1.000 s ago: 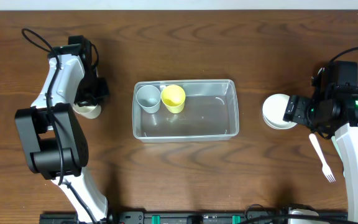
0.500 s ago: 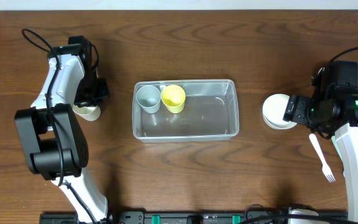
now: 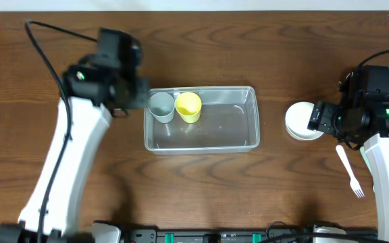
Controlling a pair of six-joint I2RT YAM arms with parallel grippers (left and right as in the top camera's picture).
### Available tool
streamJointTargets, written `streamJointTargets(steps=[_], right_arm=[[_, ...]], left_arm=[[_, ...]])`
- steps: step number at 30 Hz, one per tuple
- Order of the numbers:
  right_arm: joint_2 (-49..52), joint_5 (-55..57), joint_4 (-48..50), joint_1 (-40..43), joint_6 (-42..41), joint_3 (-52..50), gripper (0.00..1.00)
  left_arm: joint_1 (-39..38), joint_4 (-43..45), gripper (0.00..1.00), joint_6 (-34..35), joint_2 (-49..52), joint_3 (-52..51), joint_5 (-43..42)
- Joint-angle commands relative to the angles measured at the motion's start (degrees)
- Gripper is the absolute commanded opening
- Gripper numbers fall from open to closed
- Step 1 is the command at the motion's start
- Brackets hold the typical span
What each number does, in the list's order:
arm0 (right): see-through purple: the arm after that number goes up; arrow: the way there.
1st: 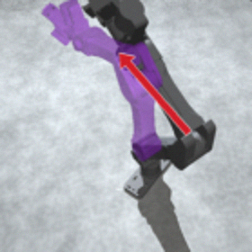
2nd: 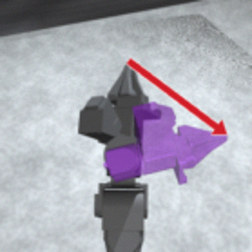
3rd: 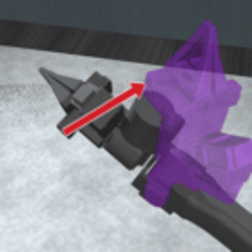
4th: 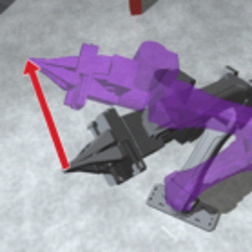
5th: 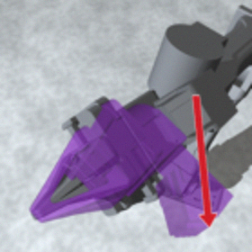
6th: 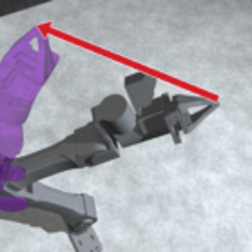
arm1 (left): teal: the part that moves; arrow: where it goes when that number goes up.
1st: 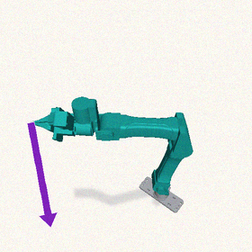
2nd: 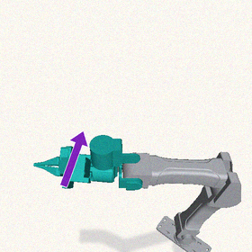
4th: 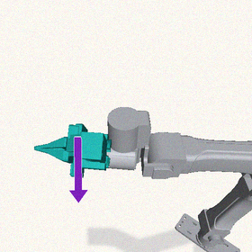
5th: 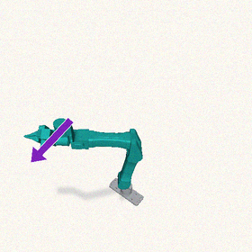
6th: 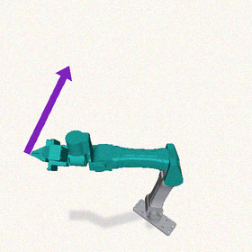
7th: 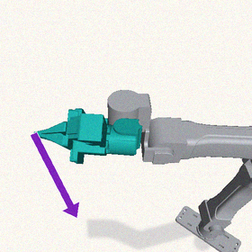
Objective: Pack container
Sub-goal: 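Place the white cup in the container's front-left corner and release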
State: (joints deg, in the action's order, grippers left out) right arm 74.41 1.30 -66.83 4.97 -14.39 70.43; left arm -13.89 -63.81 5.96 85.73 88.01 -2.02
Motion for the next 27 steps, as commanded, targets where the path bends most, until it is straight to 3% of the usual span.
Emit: streamJointTargets(steps=[1, 9, 19, 27], right_arm=[[-0.04, 0.39, -0.02, 0.37, 0.76, -0.15, 0.85], [-0.04, 0.42, -0.04, 0.37, 0.79, -0.13, 0.85], [-0.04, 0.39, -0.26, 0.37, 0.79, -0.15, 0.85], [-0.04, 0.39, -0.31, 0.37, 0.76, -0.13, 0.85]], left_arm=[[-6.56, -3.04, 0.06, -0.26, -0.83, 0.35, -0.15], [-15.8, -4.74, 0.06, -0.26, -0.26, -6.51, -0.15], [-16.02, 5.9, 0.06, -1.38, 0.0, -17.79, -0.13], [-16.02, 10.82, 0.06, -1.4, 2.51, -20.46, -0.09]])
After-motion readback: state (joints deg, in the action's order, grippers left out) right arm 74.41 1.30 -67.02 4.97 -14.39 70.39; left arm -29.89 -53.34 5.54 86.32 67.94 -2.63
